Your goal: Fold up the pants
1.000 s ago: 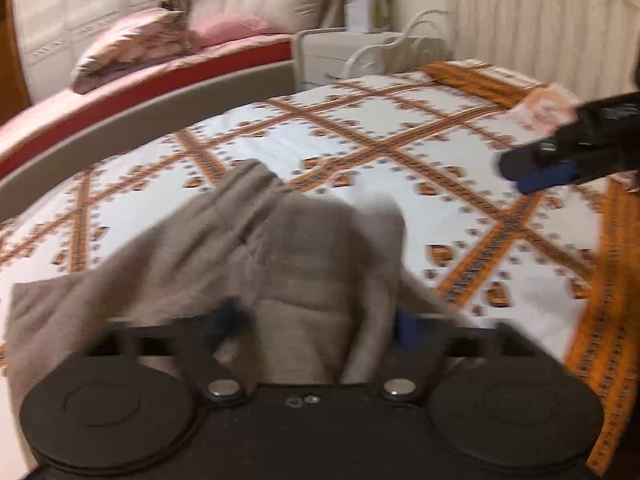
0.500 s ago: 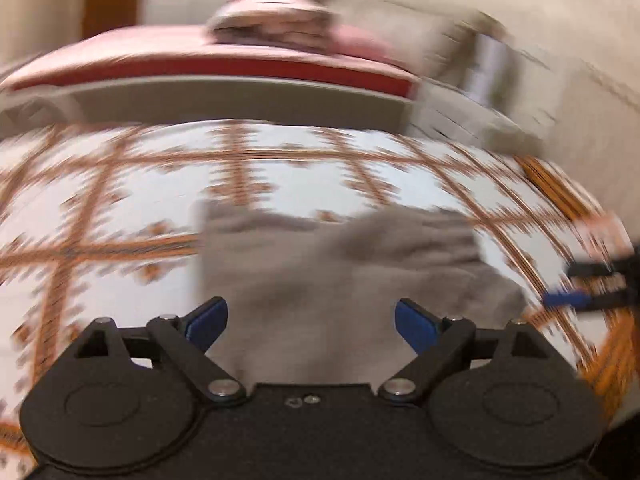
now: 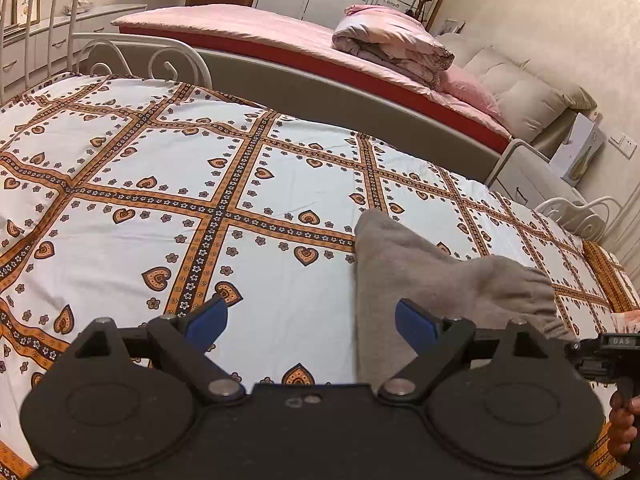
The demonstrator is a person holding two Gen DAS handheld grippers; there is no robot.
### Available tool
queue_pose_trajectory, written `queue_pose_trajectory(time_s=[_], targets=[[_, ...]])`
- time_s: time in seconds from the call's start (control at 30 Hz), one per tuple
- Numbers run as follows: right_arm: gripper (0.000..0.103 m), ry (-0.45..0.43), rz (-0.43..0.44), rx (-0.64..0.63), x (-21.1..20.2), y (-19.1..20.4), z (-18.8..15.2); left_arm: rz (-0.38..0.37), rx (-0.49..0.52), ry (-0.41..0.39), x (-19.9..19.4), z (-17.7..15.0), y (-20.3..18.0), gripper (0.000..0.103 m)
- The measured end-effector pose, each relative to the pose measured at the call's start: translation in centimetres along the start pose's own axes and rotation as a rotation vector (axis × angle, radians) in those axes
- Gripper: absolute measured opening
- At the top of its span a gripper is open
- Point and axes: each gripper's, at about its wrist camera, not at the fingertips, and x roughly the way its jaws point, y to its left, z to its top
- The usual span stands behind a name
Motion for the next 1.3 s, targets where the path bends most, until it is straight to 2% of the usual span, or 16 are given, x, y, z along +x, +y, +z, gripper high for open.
queue_pose_trajectory(time_s=[0.17,0.23,0.33,0.37,0.43,0.5,0.57,0.63,0.67,0.73,0.8,0.9,0.93,0.97,1.07,1.3], targets=[[0.019,-0.149,0.162,-0.019,-4.3,1.1,0.0,-0.005,0.007,-0.001,0.2,0.0,0.1,0.084],[0.019,-0.144,0.128,-0.023,-4.8,0.4,0.0,-0.005,0.008,0.003,0.4,0.1,0.0,0.084],[0.019,-0.053,-0.046,0.047,-2.4,-2.5,-0.1,-0.001,0.017,0.009,0.7,0.0,-0.5,0.084],[0.019,-0.035,-0.069,0.078,-1.7,-3.6,-0.3,-0.003,0.022,0.012,0.8,0.0,-0.7,0.084],[0.019,-0.039,-0.061,0.107,-1.5,-4.2,-0.3,-0.007,0.038,0.014,0.9,-0.1,-1.1,0.084],[0.019,-0.056,-0.056,0.091,-2.4,-3.6,-0.2,-0.011,0.057,0.017,0.9,-0.2,-1.4,0.084],[0.019,-0.070,-0.016,0.058,-3.4,-2.6,-0.4,-0.010,0.075,0.021,0.8,-0.3,-1.5,0.084],[0.019,-0.051,-0.073,0.018,-2.7,-2.6,-0.4,-0.001,0.087,0.027,0.9,-0.4,-1.5,0.084],[0.019,-0.032,-0.085,0.049,-2.0,-3.6,-0.5,0.006,0.083,0.029,0.9,-0.4,-1.3,0.084],[0.019,-0.026,-0.047,0.102,-2.0,-5.0,-0.6,0.013,0.066,0.029,0.9,-0.4,-1.1,0.084],[0.029,-0.026,0.000,0.103,-2.9,-4.6,-0.3,0.012,0.065,0.027,0.9,-0.4,-1.0,0.084],[0.045,-0.067,0.010,0.068,-4.7,-4.2,-0.3,0.023,0.087,0.030,1.0,-0.4,-1.2,0.084],[0.055,-0.073,0.025,0.073,-5.3,-4.3,-0.3,0.026,0.091,0.033,1.0,-0.4,-1.3,0.084],[0.060,-0.068,0.045,0.081,-5.7,-4.7,-0.4,0.029,0.094,0.034,1.1,-0.4,-1.3,0.084],[0.061,-0.039,0.063,0.080,-6.6,-5.1,-0.5,0.033,0.106,0.037,1.2,-0.5,-1.5,0.084],[0.061,0.070,0.029,0.095,-5.4,-4.7,-0.7,0.036,0.132,0.048,1.6,-0.8,-1.9,0.085]])
